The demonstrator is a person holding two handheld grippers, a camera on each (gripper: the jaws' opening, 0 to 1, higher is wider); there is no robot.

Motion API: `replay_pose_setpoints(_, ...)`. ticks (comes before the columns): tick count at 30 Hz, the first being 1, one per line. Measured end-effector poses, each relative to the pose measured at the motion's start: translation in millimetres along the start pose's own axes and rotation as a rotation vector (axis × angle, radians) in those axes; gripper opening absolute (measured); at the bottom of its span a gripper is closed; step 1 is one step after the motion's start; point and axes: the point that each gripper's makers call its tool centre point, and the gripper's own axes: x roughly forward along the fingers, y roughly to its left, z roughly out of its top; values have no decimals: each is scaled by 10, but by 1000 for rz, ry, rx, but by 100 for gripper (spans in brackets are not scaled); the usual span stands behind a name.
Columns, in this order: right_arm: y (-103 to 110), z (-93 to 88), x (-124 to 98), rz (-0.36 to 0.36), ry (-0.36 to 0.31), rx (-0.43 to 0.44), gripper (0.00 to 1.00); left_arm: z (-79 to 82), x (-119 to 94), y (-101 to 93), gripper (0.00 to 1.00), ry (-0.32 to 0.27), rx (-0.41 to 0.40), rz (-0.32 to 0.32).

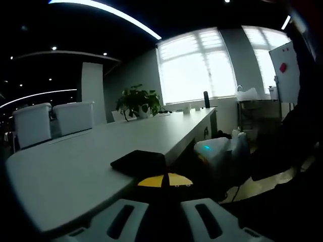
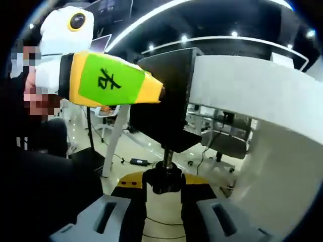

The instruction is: Clamp the fixed fixture on the desktop, loosen the retaining clip, secure it to the edge of the desk, and tighten the retaining clip.

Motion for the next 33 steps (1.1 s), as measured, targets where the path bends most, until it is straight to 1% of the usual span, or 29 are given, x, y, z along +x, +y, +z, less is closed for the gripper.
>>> replay_pose_setpoints(3, -16, 14, 35, 84, -17, -72, 23, -4, -1, 0, 1, 6, 6, 2)
replay_pose_setpoints(5, -22, 16, 41, 114, -19, -80, 23, -5, 0, -3, 1, 10, 17, 4)
replay_pose_setpoints(10, -11, 9, 12, 143, -35, -97, 24, -5, -9, 4, 1, 20, 5, 25)
replay_pose_setpoints(12, 20, 21, -13, 146, -46, -97, 24, -7, -13, 15, 1, 20, -3, 35)
replay_pose_setpoints(16, 12, 42, -1, 138, -62, -96, 24, -5, -14, 21, 1, 31, 2, 44)
replay_pose_setpoints(20, 3, 41, -5, 131, -47, -92, 24, -20, -15, 42, 1, 38, -9, 41)
replay_pose_setpoints(22, -8, 34, -1, 126, -45, -105, 24, -17, -15, 39, 1, 39, -9, 38)
replay_pose_setpoints(26, -15, 48, -8, 112, -37, -103, 24, -3, -32, 57, 1, 29, -17, 40)
replay_pose_setpoints(30, -10, 51, -16, 85, -11, -102, 24, -2, -43, 85, 1, -1, -48, 56)
replay_pose_setpoints(33, -45, 30, -23, 78, -7, -101, 24, 3, -51, 93, 1, -14, -42, 60)
